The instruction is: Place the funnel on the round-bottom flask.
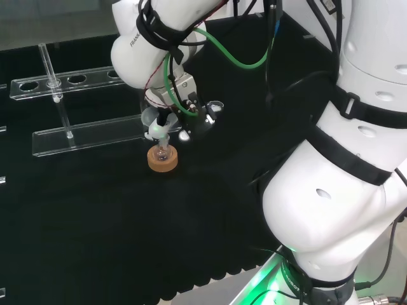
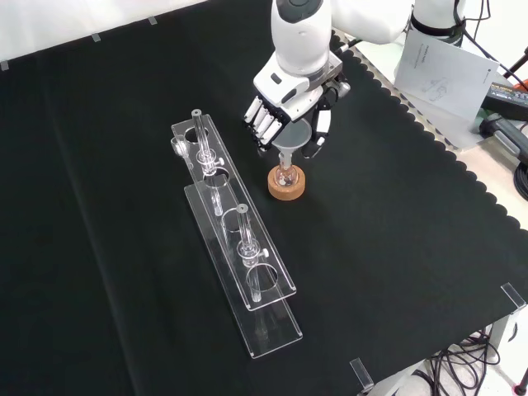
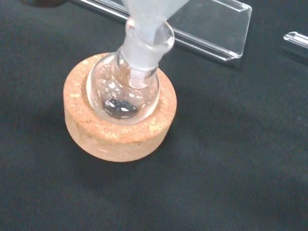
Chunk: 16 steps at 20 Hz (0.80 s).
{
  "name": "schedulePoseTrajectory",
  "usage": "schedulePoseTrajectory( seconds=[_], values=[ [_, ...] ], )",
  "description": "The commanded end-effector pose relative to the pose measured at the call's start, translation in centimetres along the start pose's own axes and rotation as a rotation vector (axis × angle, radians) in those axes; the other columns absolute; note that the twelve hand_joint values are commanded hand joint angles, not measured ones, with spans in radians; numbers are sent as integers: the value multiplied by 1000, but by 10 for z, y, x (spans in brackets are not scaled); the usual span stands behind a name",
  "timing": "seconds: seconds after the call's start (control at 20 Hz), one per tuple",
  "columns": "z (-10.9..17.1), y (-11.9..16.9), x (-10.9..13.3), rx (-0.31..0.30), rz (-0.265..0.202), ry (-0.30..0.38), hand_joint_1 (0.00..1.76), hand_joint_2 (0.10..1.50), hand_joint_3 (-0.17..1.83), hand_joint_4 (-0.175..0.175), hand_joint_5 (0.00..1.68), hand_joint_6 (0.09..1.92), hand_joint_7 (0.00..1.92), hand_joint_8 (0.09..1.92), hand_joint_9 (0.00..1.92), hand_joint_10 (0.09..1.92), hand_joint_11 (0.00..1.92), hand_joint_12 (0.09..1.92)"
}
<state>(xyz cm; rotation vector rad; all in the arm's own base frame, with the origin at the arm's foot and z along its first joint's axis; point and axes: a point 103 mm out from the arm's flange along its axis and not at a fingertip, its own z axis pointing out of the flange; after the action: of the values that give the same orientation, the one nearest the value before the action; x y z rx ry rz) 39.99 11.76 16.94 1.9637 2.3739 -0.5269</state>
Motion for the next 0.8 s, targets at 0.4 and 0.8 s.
schedulePoseTrajectory(
  seconds=[0.4, 0.8],
  values=[
    [-3, 1, 6, 3, -3, -14, 659, 792, 514, -86, 560, 760, 542, 885, 800, 690, 566, 1265],
    [-3, 2, 6, 4, -5, -11, 658, 791, 515, -86, 556, 758, 537, 883, 796, 689, 561, 1267]
  ],
)
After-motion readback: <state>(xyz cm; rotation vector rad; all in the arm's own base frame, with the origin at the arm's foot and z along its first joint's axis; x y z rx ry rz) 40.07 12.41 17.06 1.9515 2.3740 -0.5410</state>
